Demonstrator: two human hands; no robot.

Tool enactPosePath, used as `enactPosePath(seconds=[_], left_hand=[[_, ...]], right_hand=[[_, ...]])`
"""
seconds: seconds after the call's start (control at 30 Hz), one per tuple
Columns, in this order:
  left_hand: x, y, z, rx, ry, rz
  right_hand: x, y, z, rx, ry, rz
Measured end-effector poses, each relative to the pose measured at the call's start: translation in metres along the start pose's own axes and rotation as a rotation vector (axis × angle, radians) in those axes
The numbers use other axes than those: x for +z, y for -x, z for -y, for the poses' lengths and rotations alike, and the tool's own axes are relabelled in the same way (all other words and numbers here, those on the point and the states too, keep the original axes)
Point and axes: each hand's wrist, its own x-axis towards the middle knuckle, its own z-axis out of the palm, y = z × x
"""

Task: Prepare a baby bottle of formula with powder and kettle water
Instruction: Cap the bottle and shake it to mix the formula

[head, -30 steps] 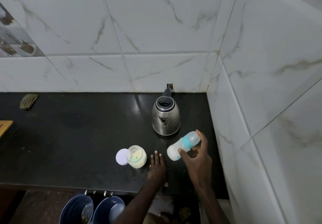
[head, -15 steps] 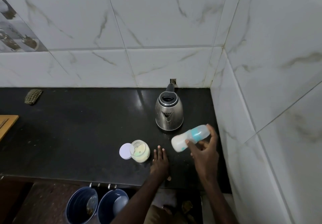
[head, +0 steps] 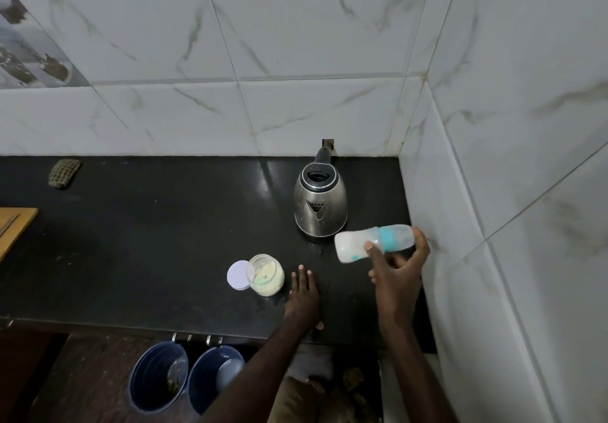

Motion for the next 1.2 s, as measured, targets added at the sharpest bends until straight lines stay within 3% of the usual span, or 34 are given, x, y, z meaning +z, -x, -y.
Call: enactPosePath(seconds=[0.07,0.17,0.23,0.4,0.6,0.8,1.0,1.2], left_hand=[[0.000,0.000,-0.001,-0.005,-0.003,-0.004],[0.001,0.000,0.001,-0.001,0.023,0.017],[0.000,0.002,0.003,0.003,0.029,0.010],[0.004,-0.001,0.004,0.012,-0.021,-0.014],[0.002,0.000,0.003,0.013,0.007,0.002],[0.004,-0.002,0.004,0.017,-0.023,-0.010],[0.002,-0.002,0.004,0.024,0.019,0.025],[0.002,0.001,-0.001,0.005,-0.023,-0.029]], right_hand=[[0.005,0.005,0.001,0.006,-0.012,0.007],[0.011,0.021,-0.015,0.029,0.122,0.204],[0.009,0.022,-0.016,0.007,0.144,0.235],[0.002,0.002,-0.003,-0.034,0.041,-0.002],[0.011,0.023,-0.018,-0.020,0.177,0.209],[0.010,0.005,0.005,-0.084,0.091,0.013],[0.014,0.027,-0.014,-0.089,0.296,0.242],[0.007,0.010,0.004,-0.129,0.129,0.030]])
